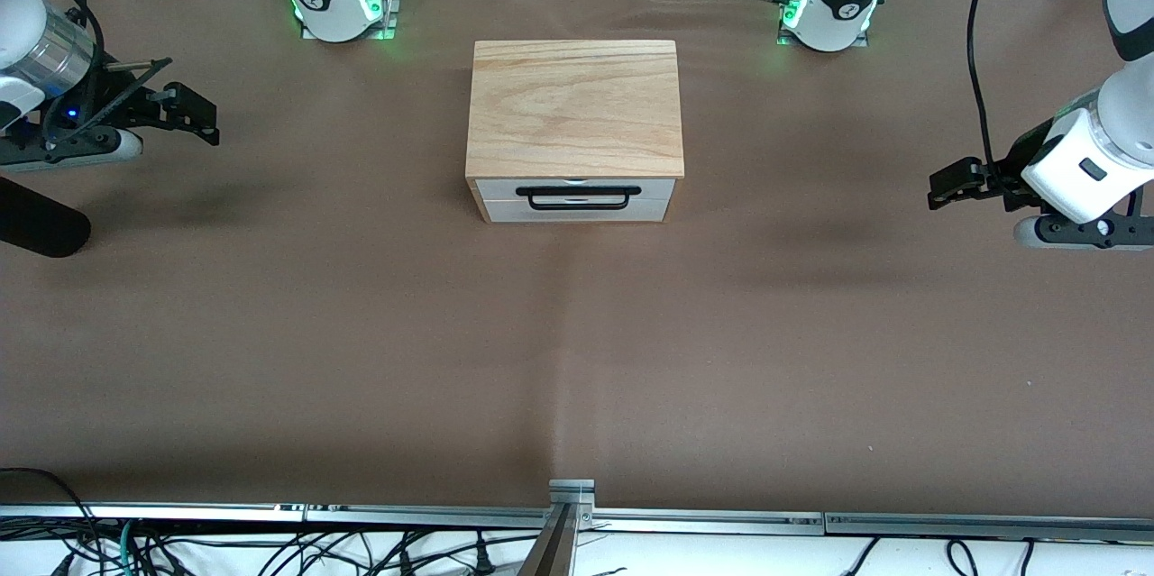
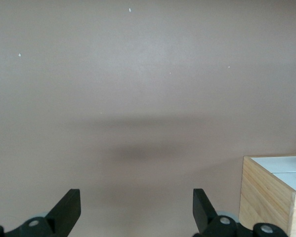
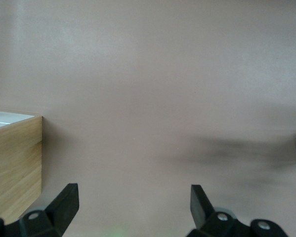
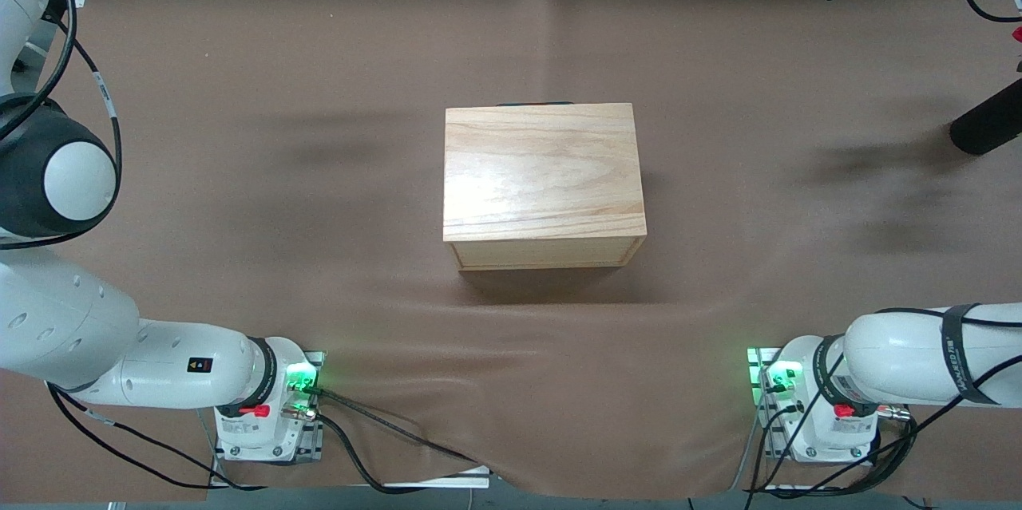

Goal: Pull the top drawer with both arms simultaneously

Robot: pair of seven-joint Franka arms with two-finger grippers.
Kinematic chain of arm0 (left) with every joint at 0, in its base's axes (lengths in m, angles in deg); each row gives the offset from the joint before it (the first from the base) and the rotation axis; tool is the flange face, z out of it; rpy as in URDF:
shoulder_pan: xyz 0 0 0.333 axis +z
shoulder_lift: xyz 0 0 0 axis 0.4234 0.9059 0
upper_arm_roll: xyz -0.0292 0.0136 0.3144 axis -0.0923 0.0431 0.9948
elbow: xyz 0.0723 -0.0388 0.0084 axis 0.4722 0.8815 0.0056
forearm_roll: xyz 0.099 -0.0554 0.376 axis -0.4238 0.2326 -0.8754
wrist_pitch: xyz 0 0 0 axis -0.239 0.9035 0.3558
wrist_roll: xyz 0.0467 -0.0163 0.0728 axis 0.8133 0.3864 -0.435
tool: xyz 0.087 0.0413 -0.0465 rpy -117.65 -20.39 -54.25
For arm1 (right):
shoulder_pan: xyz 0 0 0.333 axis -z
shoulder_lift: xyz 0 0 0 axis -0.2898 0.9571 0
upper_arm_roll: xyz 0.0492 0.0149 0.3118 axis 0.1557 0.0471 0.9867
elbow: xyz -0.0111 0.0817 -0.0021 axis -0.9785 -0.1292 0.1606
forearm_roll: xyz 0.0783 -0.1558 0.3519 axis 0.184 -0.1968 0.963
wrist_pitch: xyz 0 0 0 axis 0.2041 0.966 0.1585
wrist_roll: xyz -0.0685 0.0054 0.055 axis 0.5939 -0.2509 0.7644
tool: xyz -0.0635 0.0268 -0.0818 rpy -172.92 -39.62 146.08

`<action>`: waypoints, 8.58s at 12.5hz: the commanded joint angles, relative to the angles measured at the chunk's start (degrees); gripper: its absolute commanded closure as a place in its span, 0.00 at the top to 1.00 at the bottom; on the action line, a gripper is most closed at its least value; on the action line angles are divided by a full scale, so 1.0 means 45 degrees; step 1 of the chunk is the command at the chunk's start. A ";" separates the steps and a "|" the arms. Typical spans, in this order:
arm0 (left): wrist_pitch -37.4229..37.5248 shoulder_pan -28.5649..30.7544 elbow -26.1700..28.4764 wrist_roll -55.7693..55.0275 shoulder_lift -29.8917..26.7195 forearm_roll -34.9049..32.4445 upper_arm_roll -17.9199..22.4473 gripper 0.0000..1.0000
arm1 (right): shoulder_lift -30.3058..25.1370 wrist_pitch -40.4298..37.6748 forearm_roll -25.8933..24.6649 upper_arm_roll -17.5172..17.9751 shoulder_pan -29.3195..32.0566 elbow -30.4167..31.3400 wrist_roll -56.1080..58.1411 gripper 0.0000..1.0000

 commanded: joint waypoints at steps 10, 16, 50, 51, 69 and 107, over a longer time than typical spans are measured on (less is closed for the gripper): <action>-0.0074 0.0058 -0.0144 0.0246 0.0061 -0.0186 -0.0038 1.00 | -0.0175 0.0362 0.0136 -0.0099 -0.0038 0.0170 0.0221 1.00; -0.0074 0.0039 -0.0144 0.0207 0.0061 -0.0186 -0.0058 1.00 | -0.0174 0.0324 0.0117 -0.0099 -0.0038 0.0209 0.0240 1.00; -0.0249 -0.0176 0.0090 0.4676 0.5449 1.1313 -0.0214 1.00 | -0.0858 0.0461 0.0996 -0.0568 -0.0097 0.0502 0.0846 1.00; -0.0385 -0.0176 0.0206 0.5182 0.5684 1.1704 -0.0214 1.00 | -0.0839 0.0422 0.1015 -0.0568 -0.0116 0.0444 0.0826 1.00; -0.3160 -0.0820 0.4894 1.2900 0.6331 1.6962 -0.2674 0.98 | -0.0526 0.0403 0.1191 -0.0080 -0.0116 0.0034 0.0709 1.00; -0.3531 -0.0899 0.4660 1.3449 0.6331 1.7509 -0.2733 0.51 | 0.6014 0.8521 1.2789 0.3319 -0.1342 0.1928 0.4947 1.00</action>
